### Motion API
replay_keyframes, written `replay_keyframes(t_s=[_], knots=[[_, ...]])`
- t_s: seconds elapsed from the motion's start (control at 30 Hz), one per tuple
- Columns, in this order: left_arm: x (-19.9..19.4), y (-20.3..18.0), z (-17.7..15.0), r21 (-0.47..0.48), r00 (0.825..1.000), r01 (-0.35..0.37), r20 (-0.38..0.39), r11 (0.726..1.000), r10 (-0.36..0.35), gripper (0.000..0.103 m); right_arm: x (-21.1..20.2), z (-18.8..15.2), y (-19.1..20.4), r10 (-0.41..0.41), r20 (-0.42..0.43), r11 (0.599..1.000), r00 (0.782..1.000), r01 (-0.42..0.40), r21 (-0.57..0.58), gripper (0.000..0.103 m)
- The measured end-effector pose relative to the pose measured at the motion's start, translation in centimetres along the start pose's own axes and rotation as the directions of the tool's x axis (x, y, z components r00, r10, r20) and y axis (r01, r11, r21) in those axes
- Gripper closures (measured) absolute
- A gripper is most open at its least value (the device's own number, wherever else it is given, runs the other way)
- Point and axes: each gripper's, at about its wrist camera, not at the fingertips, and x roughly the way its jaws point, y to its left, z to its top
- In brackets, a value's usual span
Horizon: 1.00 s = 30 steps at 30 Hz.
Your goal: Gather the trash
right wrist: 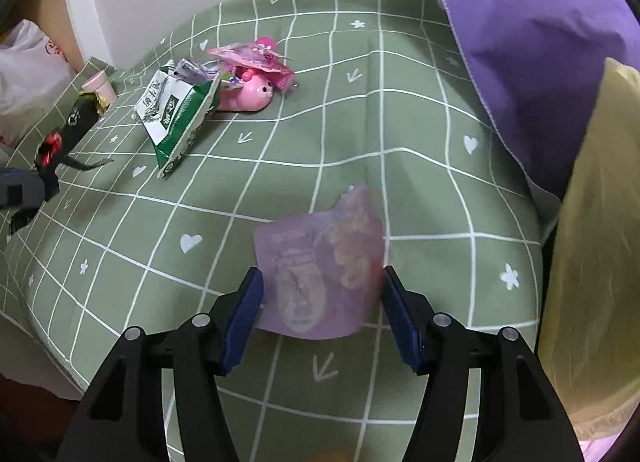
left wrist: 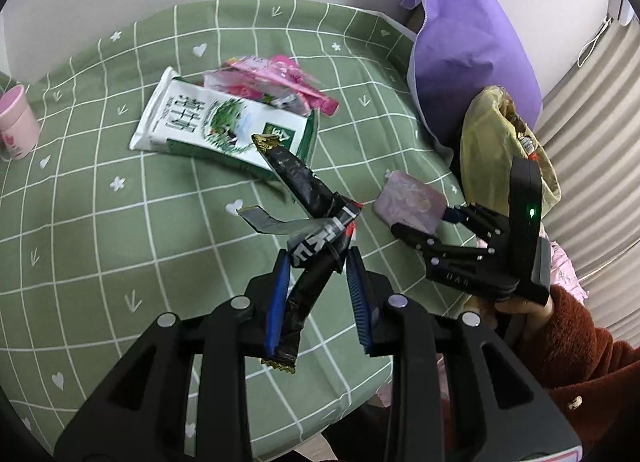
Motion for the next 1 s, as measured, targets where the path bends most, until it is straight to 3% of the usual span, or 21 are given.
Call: replay_keyframes(t_s=[0.13,0.2,0.37,0.5,0.67,0.8,0.93,1.0], knots=[[-0.3,0.6,-0.4,-0.006,1.000,-0.011,-0.004,1.000,0.011,0.076,-0.3,0.1,-0.3,0.017,-0.002,1.000,1.000,-0.017,0.024,0.071],[-0.3,0.8,-0.4,-0.013,1.000,-0.010,-0.002,1.000,0.009,0.076,-0.8,0.3,-0.7,0.047,0.002,0.997,0.999,-0.047,0.056,0.093],[0.1,0.7,0.1,-0.016,1.000,0.015,0.003,1.000,-0.015,0.076,-3.5,0.9,-1.2,0.106,0.059,0.990,0.993,-0.111,0.090,0.099],[0.6,-0.6,1.4,0.019,0.999,0.043,0.009,0.999,-0.043,0.076,-7.5,1.9,-2.0,0.107,0.136,0.987,0.985,-0.121,0.101,0.099],[0.8,-6.0,5.6,0.168,0.992,0.106,0.043,0.980,-0.115,0.076,-15.1,2.9,-5.2,-0.012,0.272,0.991,0.962,-0.024,0.130,0.099],[1.4,-12.4,9.6,0.312,0.972,0.206,0.041,0.927,-0.230,0.076,-21.2,2.5,-10.1,-0.190,0.331,0.970,0.924,0.125,0.207,0.099],[3.9,-20.8,12.8,0.454,0.938,0.325,-0.042,0.830,-0.344,0.076,-24.4,1.7,-14.3,-0.386,0.292,0.914,0.875,0.319,0.251,0.099],[6.0,-25.0,13.9,0.510,0.924,0.368,-0.103,0.778,-0.369,0.076,-25.5,1.3,-16.2,-0.455,0.259,0.883,0.852,0.394,0.255,0.099]])
